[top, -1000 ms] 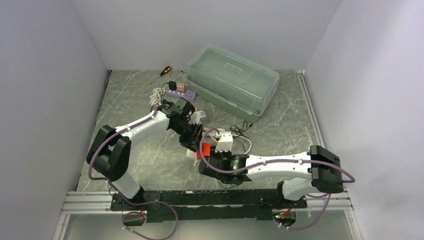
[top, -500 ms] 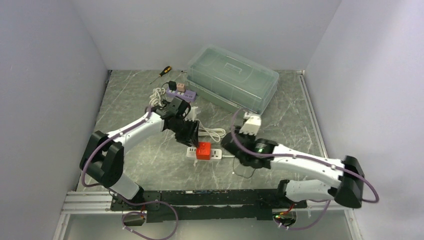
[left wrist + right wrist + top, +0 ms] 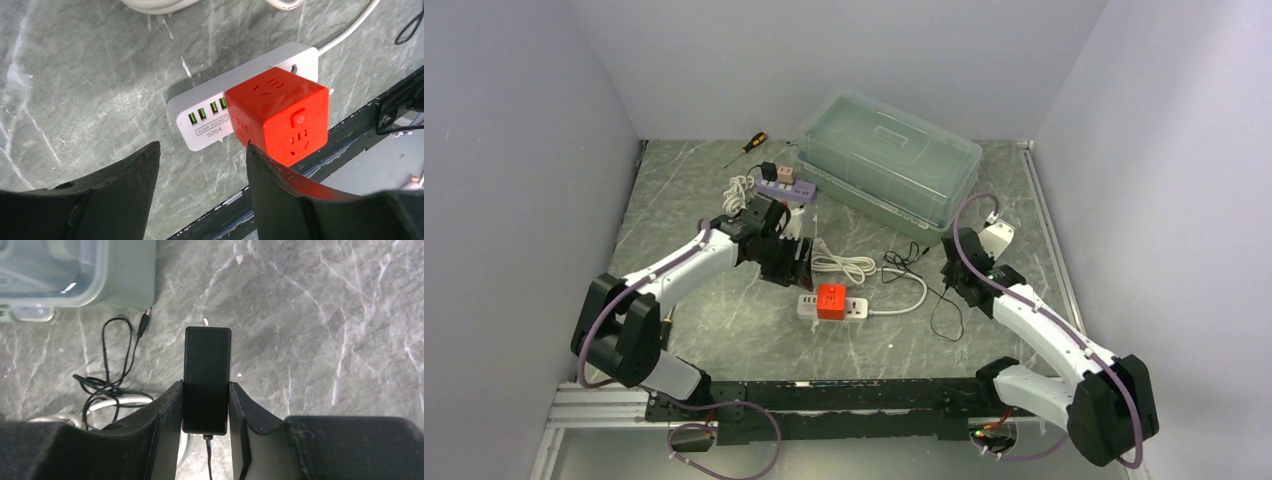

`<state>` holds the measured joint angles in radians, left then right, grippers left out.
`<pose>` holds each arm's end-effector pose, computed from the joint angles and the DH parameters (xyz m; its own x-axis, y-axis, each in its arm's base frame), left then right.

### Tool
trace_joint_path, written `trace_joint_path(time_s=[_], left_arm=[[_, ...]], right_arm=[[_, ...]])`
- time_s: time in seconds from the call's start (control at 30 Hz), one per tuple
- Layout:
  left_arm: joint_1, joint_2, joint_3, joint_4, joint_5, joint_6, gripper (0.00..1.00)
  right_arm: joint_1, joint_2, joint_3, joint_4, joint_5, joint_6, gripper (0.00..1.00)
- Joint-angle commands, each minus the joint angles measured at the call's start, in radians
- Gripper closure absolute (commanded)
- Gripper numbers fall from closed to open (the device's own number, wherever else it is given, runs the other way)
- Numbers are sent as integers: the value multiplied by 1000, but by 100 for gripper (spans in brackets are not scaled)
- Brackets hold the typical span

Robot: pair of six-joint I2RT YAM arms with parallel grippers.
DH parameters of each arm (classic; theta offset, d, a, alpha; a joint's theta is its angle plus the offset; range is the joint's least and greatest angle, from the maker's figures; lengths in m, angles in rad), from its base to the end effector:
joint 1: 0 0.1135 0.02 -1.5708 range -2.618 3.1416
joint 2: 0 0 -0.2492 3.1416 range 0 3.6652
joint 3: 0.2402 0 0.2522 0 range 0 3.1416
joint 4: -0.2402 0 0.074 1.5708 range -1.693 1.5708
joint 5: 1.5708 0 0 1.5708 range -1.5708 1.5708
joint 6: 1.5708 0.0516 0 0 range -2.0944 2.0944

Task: Pull the plug off the socket

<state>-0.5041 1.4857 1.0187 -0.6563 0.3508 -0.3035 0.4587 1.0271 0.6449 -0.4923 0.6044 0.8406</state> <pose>0.2520 -0.1593 0.1947 -0.9278 0.1913 -0.3203 0.3212 0.8463 -0.4250 0.2062 0.0691 0.2017 -0.4868 0.4433 -0.7526 0.4875 0.8529 0.1870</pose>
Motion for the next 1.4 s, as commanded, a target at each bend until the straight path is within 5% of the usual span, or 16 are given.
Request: trace_joint_path(time_s=[0.0, 0.13, 0.3, 0.47, 0.73, 0.9, 1.1, 1.37], left_arm=[[4, -70, -2, 47, 47, 21, 31], [4, -86, -11, 67, 78, 19, 29], [4, -91, -24, 101, 151, 9, 29], [4, -79, -25, 102, 161, 2, 29], [14, -127, -44, 133, 148, -28, 28], [81, -136, -46, 118, 96, -65, 28], [139, -141, -45, 108, 73, -85, 25], [153, -155, -42, 90, 9, -79, 20]], right_arm=[[-116, 36, -25, 141, -148, -49, 100], [-199, 45, -69, 175, -209, -41, 93], [-229, 11, -123, 180, -194, -5, 61], [-246, -7, -138, 175, -187, 1, 44], [-249, -101, -108, 96, -162, -50, 21], [-221, -181, -61, 73, -264, -135, 16], [87, -124, 51, 3, -153, -44, 8], [568, 193, 266, -36, 5, 129, 3]])
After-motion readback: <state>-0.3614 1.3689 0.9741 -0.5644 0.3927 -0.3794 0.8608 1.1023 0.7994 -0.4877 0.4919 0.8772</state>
